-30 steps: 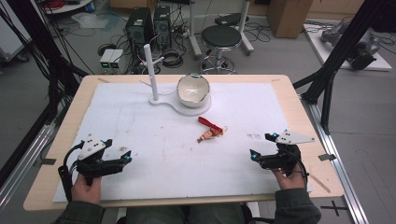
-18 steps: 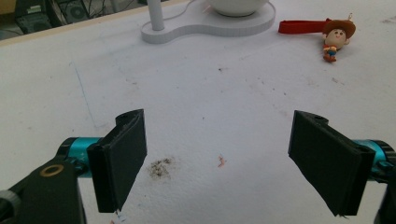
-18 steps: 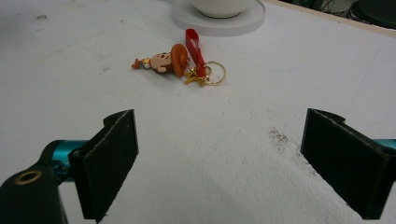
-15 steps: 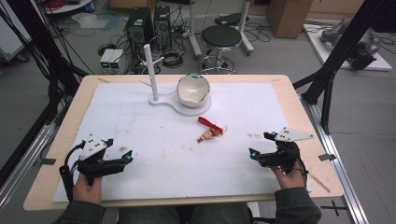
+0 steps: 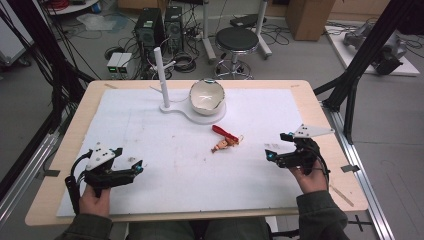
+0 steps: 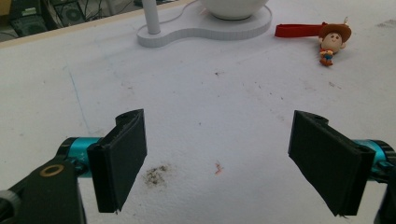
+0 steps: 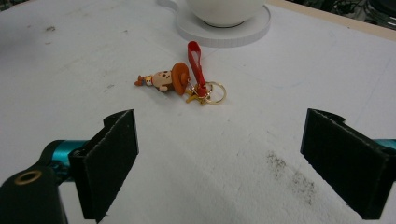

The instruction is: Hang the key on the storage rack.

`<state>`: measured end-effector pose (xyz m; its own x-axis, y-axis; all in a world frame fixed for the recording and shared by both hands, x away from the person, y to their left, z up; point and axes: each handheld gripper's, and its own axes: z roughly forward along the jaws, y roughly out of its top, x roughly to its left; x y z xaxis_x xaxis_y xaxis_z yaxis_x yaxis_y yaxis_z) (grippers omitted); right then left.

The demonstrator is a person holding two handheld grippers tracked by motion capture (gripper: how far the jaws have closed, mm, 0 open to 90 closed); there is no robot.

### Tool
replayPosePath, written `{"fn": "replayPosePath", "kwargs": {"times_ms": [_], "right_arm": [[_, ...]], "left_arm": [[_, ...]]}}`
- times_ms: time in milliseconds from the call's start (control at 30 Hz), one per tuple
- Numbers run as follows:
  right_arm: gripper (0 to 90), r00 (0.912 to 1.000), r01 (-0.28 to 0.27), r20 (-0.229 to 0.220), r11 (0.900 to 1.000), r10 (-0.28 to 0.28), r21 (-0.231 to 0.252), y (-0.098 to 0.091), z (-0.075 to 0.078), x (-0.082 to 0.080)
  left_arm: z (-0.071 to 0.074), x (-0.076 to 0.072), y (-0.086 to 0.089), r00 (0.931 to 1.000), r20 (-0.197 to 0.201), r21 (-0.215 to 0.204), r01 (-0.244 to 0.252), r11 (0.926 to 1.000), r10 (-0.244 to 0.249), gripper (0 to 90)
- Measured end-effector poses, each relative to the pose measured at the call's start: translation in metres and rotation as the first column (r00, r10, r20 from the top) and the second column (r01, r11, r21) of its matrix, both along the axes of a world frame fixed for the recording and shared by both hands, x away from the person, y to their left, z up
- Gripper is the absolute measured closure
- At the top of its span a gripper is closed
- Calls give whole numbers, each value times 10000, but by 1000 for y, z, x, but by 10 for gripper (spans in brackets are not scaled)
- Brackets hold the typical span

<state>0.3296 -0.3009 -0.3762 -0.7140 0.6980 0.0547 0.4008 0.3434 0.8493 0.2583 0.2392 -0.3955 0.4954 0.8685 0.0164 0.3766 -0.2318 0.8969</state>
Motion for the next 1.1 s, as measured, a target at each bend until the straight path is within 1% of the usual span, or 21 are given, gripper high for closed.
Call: {"fn": "replayPosePath", "kwargs": {"times_ms": [33,167,267,333,367,433,467,500,533,600,633,667,700,733,767,800,833,900,967,1000,1100], "right_arm": [[101,10000,-55,22,10000,55,-40,1,2,2],[101,9995,-198,-263,9998,197,-14,8,11,12],[101,9985,-440,-347,9989,435,-143,14,19,19],[101,9983,-471,-363,9987,465,-181,16,22,21],[101,9979,-471,-459,9984,456,-323,22,28,28],[102,9978,-485,-466,9981,468,-376,23,29,30],[102,9972,-533,-555,9976,507,-454,28,32,36],[106,9966,-641,-546,9966,613,-509,31,34,39],[106,9966,-641,-546,9966,613,-509,31,34,39],[107,9957,-665,-685,9955,619,-669,38,36,47],[111,9946,-687,-828,9948,624,-751,43,37,55],[111,9946,-687,-828,9948,624,-751,43,37,55],[136,9931,-789,-928,9934,711,-836,47,38,61],[136,9931,-789,-928,9934,711,-836,47,38,61],[138,9919,-847,-1027,9919,750,-942,52,40,66],[138,9919,-847,-1027,9919,750,-942,52,40,66],[138,9912,-902,-1049,9917,805,-914,56,41,71],[143,9904,-932,-1109,9916,831,-893,59,42,73],[164,9888,-1043,-1169,9900,930,-951,64,43,79],[180,9876,-1079,-1259,9878,935,-1124,70,44,85],[206,9850,-1210,-1379,9847,1035,-1254,76,44,90]], "left_arm": [[0,0,0,10000,0,0,0,10000,0,198],[0,0,-1,10000,12,36,61,10000,-61,198],[0,0,0,9999,-12,35,104,9999,-104,198],[0,0,0,10000,-16,-26,76,10000,-76,197],[-1,0,0,10000,-6,-22,86,10000,-86,198],[0,0,0,10000,-5,3,95,10000,-95,198],[0,0,0,10000,-3,4,95,10000,-95,198],[-1,0,0,10000,-18,46,88,10000,-88,198],[-1,0,0,10000,-18,46,88,10000,-88,198],[-1,0,0,9999,-31,12,121,9999,-121,198],[-1,-1,0,9999,-39,26,116,9999,-116,198],[-1,-1,0,10000,-10,17,97,10000,-97,198],[0,-1,1,10000,-4,22,88,10000,-88,198],[-1,-1,1,10000,10,18,83,10000,-83,198],[-1,-1,1,10000,-2,12,59,10000,-59,198],[-1,0,2,10000,-4,8,83,10000,-83,198],[-1,0,2,10000,-13,25,85,10000,-85,198],[-1,0,2,9999,-13,52,116,9999,-116,198],[-1,0,2,9999,-5,46,119,9999,-119,198],[0,0,2,9999,-1,29,118,9999,-118,197],[0,0,2,10000,2,21,89,10000,-89,198]]}}
